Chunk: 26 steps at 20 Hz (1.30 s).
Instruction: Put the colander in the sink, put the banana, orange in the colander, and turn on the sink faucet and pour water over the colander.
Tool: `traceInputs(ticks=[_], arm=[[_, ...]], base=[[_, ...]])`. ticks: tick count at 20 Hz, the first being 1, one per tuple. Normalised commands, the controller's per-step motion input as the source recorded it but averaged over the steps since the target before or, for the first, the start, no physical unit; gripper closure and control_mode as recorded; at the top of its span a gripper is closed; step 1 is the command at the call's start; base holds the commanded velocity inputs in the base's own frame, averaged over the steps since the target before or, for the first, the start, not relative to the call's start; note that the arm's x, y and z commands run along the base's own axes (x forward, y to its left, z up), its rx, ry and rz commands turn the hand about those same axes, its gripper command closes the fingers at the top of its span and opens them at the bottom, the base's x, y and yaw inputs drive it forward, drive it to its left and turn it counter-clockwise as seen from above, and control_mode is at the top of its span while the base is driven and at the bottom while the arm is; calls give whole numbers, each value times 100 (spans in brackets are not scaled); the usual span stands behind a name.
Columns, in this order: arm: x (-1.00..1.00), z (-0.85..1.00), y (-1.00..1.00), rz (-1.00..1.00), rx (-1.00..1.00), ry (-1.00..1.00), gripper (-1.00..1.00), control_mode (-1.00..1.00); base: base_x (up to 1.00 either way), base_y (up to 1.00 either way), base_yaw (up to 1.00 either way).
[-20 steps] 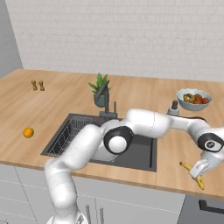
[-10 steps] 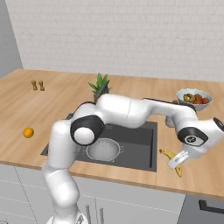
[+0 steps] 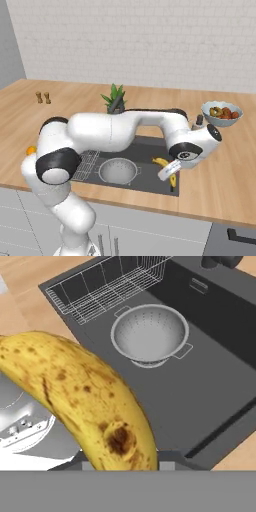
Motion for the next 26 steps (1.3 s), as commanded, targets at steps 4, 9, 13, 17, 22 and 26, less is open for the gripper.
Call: traceInputs(ticks=[4, 9, 13, 17, 22, 26], arm=[[36, 14, 100, 0, 1, 0, 100, -100], [40, 4, 86, 0, 10, 0, 100, -100], [27, -8, 51, 0, 20, 0, 100, -100], [21, -21, 67, 0, 17, 0, 100, -100], [50, -29, 63, -1, 4, 1, 100, -100], [59, -27, 15, -2, 0, 4, 100, -100]], base=[[0, 0, 0], [0, 0, 0], [0, 0, 0], [0, 0, 0], [0, 0, 0], [0, 0, 0]])
